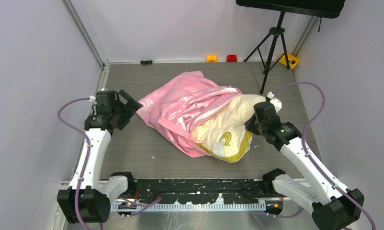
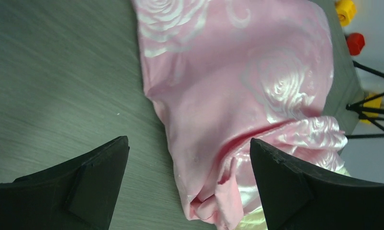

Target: Remove the pillowcase from the pillow

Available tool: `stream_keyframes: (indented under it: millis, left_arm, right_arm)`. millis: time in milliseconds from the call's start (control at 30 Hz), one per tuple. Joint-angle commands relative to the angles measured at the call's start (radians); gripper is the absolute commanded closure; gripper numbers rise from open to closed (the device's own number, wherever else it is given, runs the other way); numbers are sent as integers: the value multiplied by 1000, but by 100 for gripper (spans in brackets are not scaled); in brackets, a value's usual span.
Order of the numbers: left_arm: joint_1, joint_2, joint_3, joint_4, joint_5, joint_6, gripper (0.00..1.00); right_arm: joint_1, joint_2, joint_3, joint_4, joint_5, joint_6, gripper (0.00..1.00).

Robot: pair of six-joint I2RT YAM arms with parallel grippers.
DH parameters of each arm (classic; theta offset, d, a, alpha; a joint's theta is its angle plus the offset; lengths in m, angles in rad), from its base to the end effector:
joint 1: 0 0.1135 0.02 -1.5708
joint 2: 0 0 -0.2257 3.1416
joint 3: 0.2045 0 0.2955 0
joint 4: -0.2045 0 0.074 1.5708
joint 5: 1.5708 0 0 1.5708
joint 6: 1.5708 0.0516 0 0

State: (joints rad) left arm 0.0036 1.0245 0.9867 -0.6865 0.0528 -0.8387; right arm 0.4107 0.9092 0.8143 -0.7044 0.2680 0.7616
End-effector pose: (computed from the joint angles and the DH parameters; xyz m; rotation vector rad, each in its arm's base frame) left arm 0.2882 -0.0017 0.2722 -0.9325 2.1500 -0.4847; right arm 0.2451 0.0918 0.2352 0.5359 2.2873 0.2635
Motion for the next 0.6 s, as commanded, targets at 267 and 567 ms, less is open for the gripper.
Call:
stream_keyframes:
  millis: [267, 567]
  left_arm:
    - [64, -5, -153, 131, 113, -236, 1]
    - [64, 26, -170, 161, 104, -252, 2]
  right_arm:
    - [1, -63, -61, 33, -4, -16, 100]
    - [1, -26, -64, 34, -34, -28, 100]
